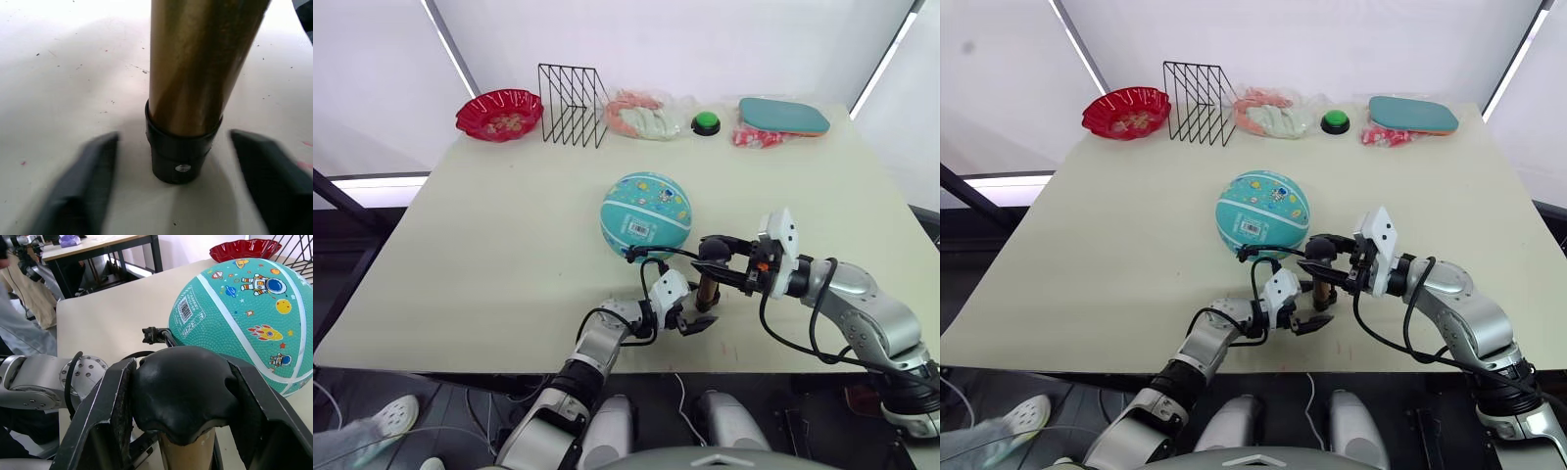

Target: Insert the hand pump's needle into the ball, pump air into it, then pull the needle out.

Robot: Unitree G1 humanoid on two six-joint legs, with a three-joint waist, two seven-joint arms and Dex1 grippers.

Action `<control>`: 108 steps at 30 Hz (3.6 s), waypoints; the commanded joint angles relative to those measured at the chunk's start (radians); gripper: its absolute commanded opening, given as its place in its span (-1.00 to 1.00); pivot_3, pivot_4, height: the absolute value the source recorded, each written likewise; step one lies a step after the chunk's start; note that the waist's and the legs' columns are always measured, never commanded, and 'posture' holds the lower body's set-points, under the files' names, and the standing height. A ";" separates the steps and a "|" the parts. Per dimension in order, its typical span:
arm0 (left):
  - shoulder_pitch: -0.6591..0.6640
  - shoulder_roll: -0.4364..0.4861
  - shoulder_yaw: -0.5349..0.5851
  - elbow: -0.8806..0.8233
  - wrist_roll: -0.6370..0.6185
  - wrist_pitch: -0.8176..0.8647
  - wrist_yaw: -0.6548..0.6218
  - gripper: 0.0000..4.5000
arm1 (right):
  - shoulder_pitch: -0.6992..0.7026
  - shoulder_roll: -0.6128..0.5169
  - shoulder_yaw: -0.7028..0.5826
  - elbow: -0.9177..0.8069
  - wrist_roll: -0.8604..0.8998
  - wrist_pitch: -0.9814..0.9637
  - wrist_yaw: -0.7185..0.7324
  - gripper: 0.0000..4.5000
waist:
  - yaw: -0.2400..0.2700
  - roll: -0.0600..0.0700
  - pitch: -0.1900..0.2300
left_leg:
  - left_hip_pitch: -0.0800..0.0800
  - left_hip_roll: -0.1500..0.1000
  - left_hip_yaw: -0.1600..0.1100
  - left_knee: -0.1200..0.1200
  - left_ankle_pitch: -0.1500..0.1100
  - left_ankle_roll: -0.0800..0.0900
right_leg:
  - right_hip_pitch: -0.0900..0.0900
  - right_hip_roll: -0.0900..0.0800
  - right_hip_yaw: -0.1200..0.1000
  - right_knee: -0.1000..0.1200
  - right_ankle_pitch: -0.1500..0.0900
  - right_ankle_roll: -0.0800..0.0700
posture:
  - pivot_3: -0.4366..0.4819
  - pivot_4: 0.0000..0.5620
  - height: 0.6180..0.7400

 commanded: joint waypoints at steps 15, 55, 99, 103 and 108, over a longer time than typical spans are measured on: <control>0.085 0.167 0.017 -0.329 -0.136 0.137 -0.171 0.90 | -0.046 -0.152 -0.030 -0.102 0.002 0.156 0.027 -0.10 | 0.006 0.008 0.014 | -0.012 -0.001 -0.004 0.005 0.000 0.000 | -0.007 -0.001 -0.003 0.000 0.002 0.002 | -0.05 -0.47 1.00; 0.459 0.534 0.481 -0.876 -0.644 0.384 -0.190 0.90 | -0.205 -0.351 0.339 -0.113 -0.673 -0.301 0.221 -0.10 | 0.024 0.010 0.038 | -0.032 -0.002 0.000 0.015 0.000 0.000 | -0.027 -0.008 -0.002 0.007 0.006 0.000 | -0.05 -0.47 1.00; -0.074 0.556 0.423 -0.531 -0.539 0.396 -0.168 0.90 | 0.339 -0.125 -0.383 -0.518 -0.017 -0.065 0.050 0.96 | 0.018 0.009 0.040 | -0.029 -0.001 0.001 0.036 0.001 0.000 | -0.021 0.000 -0.001 0.021 0.011 0.005 | -0.05 -0.47 1.00; -0.223 0.525 0.340 -0.451 -0.474 0.400 -0.170 0.90 | 0.478 -0.126 -0.466 -0.562 -0.022 -0.090 0.033 0.96 | 0.033 0.009 0.040 | -0.030 -0.001 -0.001 0.037 0.001 0.000 | -0.021 0.000 -0.001 0.021 0.011 0.005 | -0.05 -0.47 1.00; -0.320 0.505 0.266 -0.322 -0.364 0.254 -0.234 0.90 | 0.526 -0.127 -0.459 -0.564 -0.049 -0.115 0.018 0.96 | 0.016 0.008 0.040 | -0.030 -0.002 0.002 0.038 0.001 0.000 | -0.020 -0.001 0.002 0.020 0.012 0.006 | -0.05 -0.47 1.00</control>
